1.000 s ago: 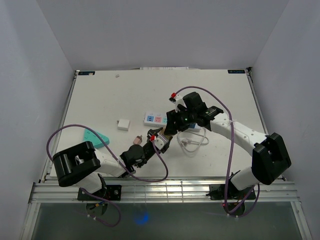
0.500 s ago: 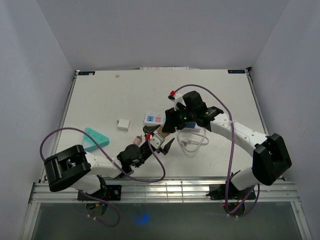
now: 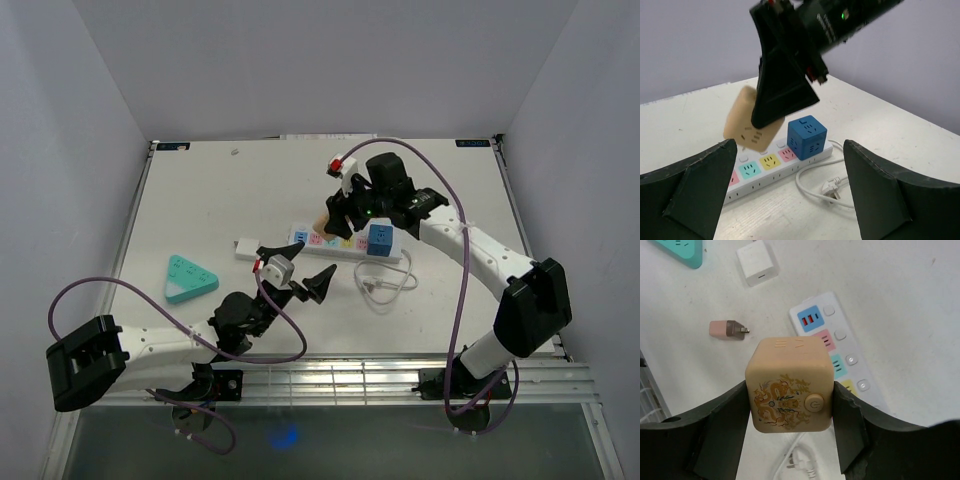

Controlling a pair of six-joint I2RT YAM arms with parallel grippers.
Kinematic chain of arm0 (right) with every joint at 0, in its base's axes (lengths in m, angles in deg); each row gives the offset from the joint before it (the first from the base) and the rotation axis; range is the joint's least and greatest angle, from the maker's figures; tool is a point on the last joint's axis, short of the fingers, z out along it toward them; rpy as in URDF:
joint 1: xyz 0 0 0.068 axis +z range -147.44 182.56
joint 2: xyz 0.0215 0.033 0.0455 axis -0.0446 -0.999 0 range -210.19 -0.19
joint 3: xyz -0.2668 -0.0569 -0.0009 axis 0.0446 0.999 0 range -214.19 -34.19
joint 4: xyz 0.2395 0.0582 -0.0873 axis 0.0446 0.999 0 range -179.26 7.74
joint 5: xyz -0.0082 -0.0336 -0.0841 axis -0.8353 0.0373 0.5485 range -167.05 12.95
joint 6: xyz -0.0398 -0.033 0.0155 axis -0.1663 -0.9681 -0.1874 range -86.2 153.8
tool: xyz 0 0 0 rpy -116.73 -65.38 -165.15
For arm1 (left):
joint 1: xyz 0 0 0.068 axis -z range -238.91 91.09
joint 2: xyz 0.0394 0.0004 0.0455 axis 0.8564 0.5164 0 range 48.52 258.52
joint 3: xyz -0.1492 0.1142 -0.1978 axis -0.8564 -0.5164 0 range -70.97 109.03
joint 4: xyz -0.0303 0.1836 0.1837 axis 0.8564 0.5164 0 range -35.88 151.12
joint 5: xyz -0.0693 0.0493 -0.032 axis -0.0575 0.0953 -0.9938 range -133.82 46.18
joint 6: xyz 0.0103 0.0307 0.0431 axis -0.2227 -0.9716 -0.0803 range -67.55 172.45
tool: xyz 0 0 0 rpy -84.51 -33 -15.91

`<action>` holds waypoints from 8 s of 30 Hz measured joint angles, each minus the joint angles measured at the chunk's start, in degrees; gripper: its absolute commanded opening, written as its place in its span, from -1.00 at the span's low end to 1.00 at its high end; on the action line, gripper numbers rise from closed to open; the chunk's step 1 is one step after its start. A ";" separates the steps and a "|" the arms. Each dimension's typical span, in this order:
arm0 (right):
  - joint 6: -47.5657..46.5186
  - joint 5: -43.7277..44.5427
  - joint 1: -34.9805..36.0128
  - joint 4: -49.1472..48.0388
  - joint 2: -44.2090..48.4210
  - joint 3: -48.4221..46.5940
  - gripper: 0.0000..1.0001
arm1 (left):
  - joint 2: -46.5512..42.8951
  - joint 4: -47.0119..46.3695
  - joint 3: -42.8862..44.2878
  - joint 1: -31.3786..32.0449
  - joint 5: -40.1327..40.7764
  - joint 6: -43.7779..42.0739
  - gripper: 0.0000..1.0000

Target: Insert the plug

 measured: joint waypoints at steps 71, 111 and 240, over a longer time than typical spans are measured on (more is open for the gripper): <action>-38.03 9.49 0.15 29.77 -22.86 -22.53 -0.85 | 6.27 9.57 -0.94 -20.70 -15.34 29.22 0.96; -38.84 8.00 -0.74 21.35 -20.65 -16.13 -0.85 | 6.88 9.60 -0.94 -20.76 -16.17 29.31 0.96; 17.70 11.23 -3.58 -30.80 25.75 35.34 0.80 | -1.60 48.92 13.49 -24.94 -6.32 34.88 0.96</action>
